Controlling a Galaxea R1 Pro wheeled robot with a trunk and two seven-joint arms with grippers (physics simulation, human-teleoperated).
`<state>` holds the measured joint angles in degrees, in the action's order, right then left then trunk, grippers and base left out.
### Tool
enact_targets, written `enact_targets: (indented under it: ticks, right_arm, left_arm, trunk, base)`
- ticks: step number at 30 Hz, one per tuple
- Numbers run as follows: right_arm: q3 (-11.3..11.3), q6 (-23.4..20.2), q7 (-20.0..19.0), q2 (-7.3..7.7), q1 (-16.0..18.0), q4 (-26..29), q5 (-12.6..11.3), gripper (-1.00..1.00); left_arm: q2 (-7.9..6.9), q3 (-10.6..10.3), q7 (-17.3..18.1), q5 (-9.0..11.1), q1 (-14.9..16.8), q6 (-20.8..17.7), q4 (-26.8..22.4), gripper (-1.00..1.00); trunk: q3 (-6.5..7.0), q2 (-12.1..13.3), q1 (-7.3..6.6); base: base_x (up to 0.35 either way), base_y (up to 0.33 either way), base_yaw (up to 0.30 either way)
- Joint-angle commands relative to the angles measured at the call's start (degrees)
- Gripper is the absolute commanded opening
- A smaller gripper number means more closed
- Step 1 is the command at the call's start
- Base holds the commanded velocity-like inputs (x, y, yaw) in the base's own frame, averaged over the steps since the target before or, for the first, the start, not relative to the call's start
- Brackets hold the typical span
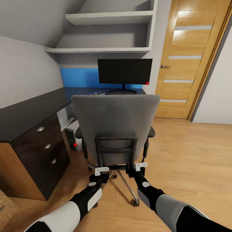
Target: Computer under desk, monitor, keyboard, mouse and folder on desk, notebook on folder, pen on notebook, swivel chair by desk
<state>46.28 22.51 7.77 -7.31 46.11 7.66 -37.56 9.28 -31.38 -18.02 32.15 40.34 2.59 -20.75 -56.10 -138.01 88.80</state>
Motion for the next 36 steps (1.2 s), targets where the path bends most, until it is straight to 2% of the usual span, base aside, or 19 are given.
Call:
enact_targets:
  ticks: [1,17,36]
  right_arm:
    - [0.3,0.2,0.6,0.01,0.0,0.0,-0.4,1.0]
    - [0.3,0.2,0.6,0.01,0.0,0.0,-0.4,1.0]
    - [0.3,0.2,0.8,0.1,0.0,0.0,-0.3,1.0]
  left_arm:
    - [-0.04,-0.5,-0.4,0.6,0.1,0.3,0.0,1.0]
    - [-0.05,-0.5,-0.4,0.6,0.1,0.2,0.0,1.0]
    - [0.02,-0.8,-0.4,0.6,0.1,0.3,1.3,1.0]
  trunk:
    - [-0.05,0.0,0.02]
    - [-0.05,0.0,0.02]
    - [-0.05,0.0,0.02]
  base:
    - [0.3,-0.146,0.025]
    - [0.317,-0.033,0.002]
    - [0.328,0.064,0.0]
